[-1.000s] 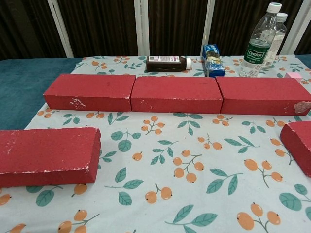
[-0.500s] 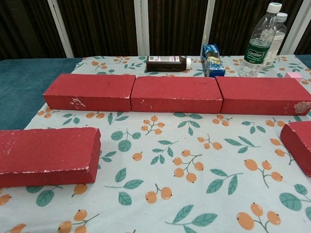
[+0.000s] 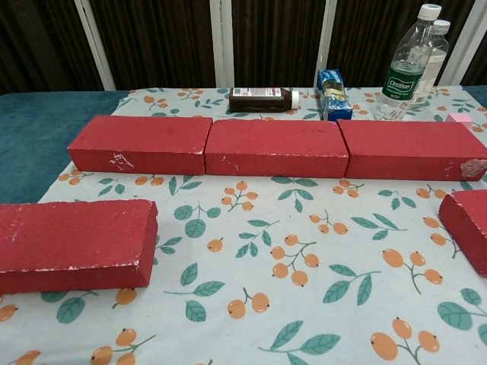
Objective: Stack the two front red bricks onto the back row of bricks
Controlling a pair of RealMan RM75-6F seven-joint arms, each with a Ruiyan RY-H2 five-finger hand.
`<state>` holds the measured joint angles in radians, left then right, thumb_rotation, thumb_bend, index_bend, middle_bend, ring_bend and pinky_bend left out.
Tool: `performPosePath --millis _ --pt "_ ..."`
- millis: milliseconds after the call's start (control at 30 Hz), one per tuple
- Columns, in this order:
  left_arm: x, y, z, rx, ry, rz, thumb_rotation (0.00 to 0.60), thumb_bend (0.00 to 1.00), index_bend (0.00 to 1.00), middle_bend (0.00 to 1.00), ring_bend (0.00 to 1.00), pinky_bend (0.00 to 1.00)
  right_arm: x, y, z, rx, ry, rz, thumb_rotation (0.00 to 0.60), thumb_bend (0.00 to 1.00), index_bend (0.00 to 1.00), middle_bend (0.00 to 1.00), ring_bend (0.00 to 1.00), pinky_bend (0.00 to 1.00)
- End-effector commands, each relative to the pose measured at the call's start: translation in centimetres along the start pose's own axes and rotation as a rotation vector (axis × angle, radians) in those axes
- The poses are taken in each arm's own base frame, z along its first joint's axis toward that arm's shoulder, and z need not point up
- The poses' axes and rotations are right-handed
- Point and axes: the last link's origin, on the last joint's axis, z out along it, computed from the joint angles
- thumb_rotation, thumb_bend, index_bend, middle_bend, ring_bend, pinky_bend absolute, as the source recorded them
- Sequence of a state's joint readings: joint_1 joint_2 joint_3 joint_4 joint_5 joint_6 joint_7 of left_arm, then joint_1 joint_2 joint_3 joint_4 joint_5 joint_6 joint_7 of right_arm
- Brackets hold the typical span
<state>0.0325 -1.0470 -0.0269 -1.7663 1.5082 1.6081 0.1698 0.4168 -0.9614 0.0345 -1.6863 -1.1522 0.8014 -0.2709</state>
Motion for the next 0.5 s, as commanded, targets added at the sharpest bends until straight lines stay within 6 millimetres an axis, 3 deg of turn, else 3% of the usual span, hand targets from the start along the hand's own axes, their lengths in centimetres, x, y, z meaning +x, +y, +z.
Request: performPosePath --millis 33,500 --pt "-0.05 0.09 0.00 0.000 -0.001 0.003 0.600 0.21 0.09 0.00 0.00 0.23 -0.28 -0.10 0.75 -0.009 -0.027 -0.011 0.600 0.24 0.00 0.00 0.00 0.00" --pt "-0.34 0.51 0.01 -0.004 -0.008 0.018 0.600 0.21 0.09 0.00 0.00 0.23 -0.91 -0.48 1.31 -0.025 -0.058 -0.025 0.600 0.23 0.00 0.00 0.00 0.00"
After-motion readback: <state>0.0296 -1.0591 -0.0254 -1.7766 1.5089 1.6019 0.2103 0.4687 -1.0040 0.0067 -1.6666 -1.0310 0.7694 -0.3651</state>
